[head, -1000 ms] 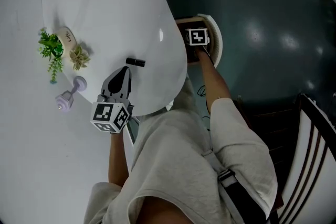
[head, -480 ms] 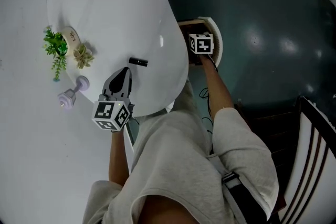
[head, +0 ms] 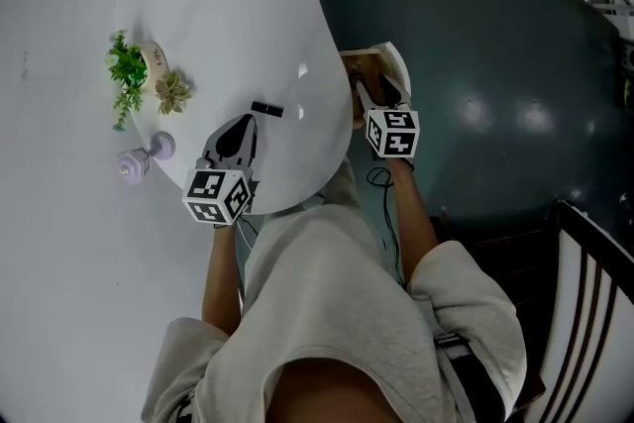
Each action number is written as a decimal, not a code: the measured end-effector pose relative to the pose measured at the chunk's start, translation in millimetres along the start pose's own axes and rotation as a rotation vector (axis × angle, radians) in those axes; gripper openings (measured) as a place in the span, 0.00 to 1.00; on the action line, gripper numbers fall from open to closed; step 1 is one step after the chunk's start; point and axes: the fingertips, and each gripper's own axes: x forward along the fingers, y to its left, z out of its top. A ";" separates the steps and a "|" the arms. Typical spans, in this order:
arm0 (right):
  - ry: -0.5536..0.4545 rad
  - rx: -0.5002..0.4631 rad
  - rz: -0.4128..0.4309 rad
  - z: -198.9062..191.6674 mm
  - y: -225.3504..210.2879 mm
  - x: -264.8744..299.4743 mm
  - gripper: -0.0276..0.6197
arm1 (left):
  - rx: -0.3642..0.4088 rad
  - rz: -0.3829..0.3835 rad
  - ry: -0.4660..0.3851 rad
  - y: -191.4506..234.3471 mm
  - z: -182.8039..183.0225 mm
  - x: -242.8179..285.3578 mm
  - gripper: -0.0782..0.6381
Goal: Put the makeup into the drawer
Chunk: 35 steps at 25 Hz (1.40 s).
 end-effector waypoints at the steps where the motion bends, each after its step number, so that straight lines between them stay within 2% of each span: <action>1: -0.021 -0.006 0.013 5.8 9.3 -13.2 0.36 | 0.001 0.002 -0.009 0.6 0.3 -3.2 0.13; 5: -0.084 -0.045 0.069 23.7 48.4 -57.3 0.36 | 0.006 0.012 -0.043 1.8 1.0 -13.6 0.13; 9: -0.086 -0.105 0.138 22.3 89.5 -74.3 0.35 | -0.007 0.029 -0.069 5.3 -5.2 -28.7 0.13; 22: 0.036 -0.377 0.426 11.8 218.1 -22.0 0.35 | -0.149 0.201 -0.145 57.6 -35.7 -99.6 0.13; 28: 0.142 -0.546 0.464 -13.8 248.0 12.0 0.35 | -0.213 0.286 -0.178 82.5 -54.9 -132.7 0.13; 35: 0.229 -0.661 0.427 -31.7 255.4 40.9 0.31 | -0.261 0.327 -0.190 100.2 -73.8 -155.5 0.13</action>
